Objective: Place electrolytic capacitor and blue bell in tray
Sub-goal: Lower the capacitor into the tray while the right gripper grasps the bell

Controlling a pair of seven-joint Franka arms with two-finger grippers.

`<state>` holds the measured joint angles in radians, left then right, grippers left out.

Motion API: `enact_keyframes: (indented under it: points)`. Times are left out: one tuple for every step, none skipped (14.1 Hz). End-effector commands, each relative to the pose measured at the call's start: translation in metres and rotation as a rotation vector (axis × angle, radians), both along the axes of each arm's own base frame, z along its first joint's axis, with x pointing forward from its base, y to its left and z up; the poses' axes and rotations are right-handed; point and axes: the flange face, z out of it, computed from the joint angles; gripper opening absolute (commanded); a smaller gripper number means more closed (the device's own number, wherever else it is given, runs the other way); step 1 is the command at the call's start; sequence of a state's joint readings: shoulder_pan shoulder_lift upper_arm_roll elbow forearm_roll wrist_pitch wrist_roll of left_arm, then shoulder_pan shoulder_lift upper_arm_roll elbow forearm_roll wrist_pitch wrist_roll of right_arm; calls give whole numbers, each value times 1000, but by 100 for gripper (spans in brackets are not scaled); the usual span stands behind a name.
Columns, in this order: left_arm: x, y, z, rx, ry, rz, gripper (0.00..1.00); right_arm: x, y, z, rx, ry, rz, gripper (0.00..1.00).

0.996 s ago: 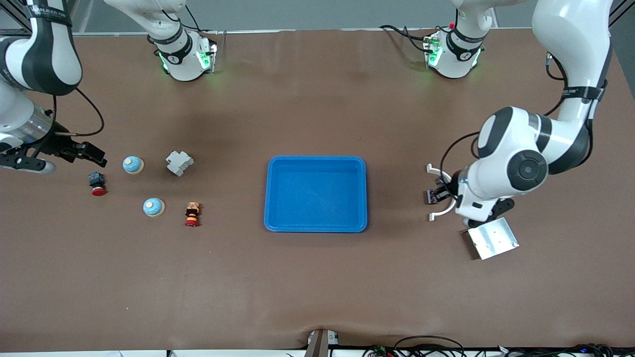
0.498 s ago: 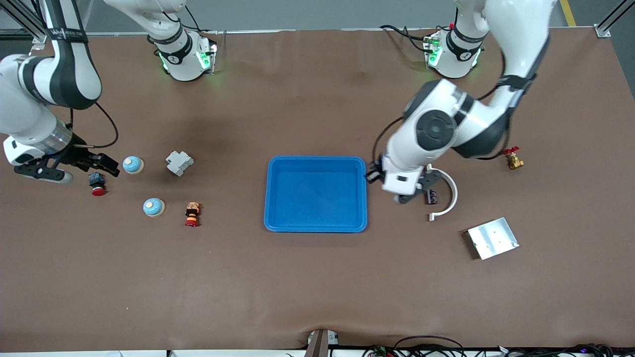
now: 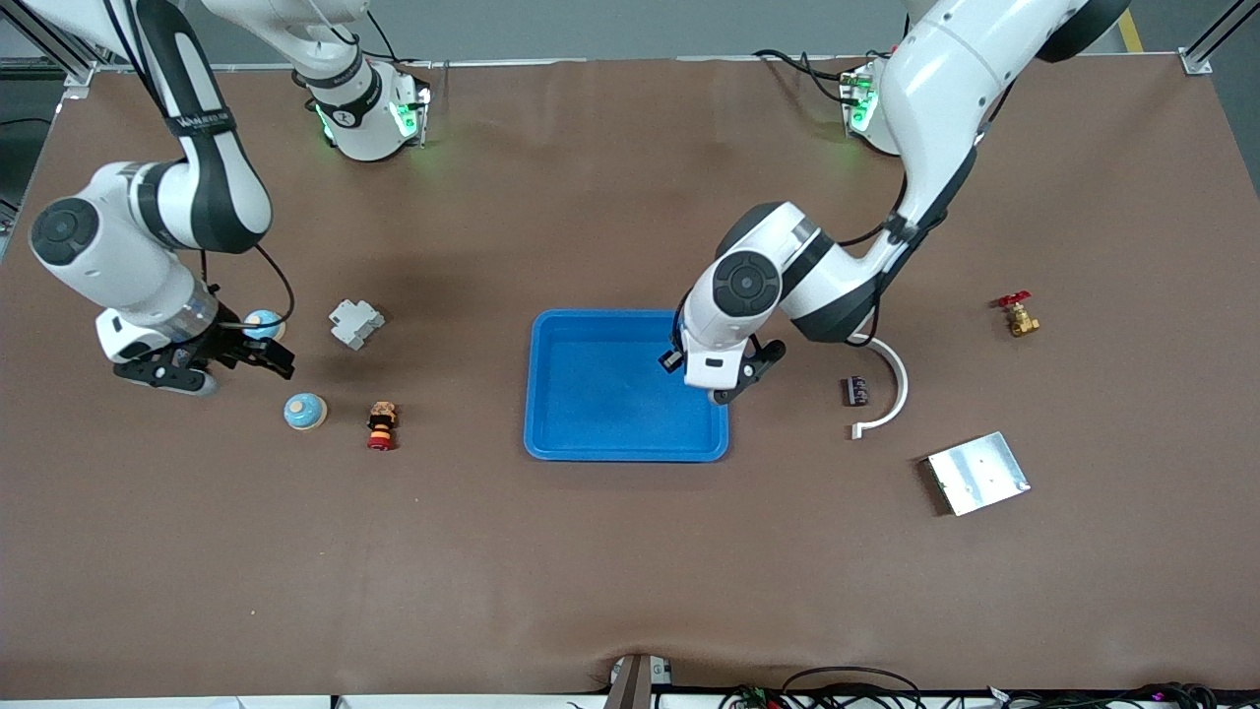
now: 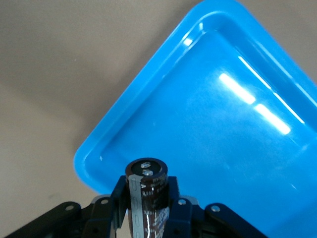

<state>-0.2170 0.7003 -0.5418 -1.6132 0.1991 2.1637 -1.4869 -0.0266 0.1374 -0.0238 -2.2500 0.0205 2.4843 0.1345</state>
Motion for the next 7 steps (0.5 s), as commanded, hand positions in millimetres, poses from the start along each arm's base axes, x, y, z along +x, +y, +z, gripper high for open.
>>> enact_keyframes:
  points:
    - [-1, -10, -27, 31, -23, 17, 0, 3, 2, -20, 1, -7, -15, 100]
    - [-4, -12, -35, 44, -24, 18, 0, 3, 5, -27, 1, -7, -9, 100]
    - [-5, -12, -40, 53, -20, 34, 0, 2, 5, -32, -1, -21, -9, 100]
    - [-8, -14, -44, 57, -13, 48, 0, 1, 5, -40, -2, -27, -10, 100]
    - [-11, -16, -46, 61, -9, 51, 0, 1, 5, -47, -3, -29, -10, 100]
    - [-11, -16, -46, 62, -8, 52, 0, 2, 5, -53, -3, -33, -10, 100]
    - [-15, -19, -48, 64, -5, 46, 0, -1, 5, -62, -4, -32, -10, 100]
